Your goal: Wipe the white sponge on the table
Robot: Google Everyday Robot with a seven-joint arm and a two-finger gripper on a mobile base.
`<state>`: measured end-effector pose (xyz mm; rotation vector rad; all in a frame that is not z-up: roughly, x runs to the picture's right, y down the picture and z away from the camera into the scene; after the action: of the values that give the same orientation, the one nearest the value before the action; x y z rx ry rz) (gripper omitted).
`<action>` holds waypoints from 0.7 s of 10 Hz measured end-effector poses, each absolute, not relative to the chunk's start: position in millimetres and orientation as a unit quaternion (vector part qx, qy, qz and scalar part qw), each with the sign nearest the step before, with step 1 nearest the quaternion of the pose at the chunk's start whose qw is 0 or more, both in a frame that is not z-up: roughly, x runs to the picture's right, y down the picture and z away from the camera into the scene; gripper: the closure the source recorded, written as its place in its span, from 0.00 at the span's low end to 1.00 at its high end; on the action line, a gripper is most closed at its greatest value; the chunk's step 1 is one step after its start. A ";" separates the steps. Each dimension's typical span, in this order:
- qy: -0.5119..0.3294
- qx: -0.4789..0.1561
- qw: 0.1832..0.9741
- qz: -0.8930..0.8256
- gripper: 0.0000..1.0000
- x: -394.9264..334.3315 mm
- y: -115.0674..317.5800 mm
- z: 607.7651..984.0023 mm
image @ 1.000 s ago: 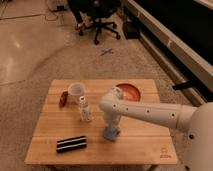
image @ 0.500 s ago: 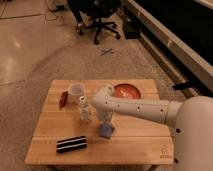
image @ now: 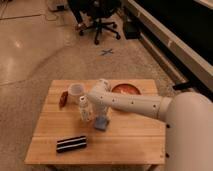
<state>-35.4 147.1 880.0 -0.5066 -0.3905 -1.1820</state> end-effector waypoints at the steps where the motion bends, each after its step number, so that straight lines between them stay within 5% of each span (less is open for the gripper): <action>1: -0.171 -0.231 0.787 -0.546 1.00 -33.4 134.9 889.8; 7: -0.107 -0.248 0.812 -0.518 1.00 28.0 102.4 919.6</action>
<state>28.0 102.4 919.6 -0.5303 -0.2276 -1.1054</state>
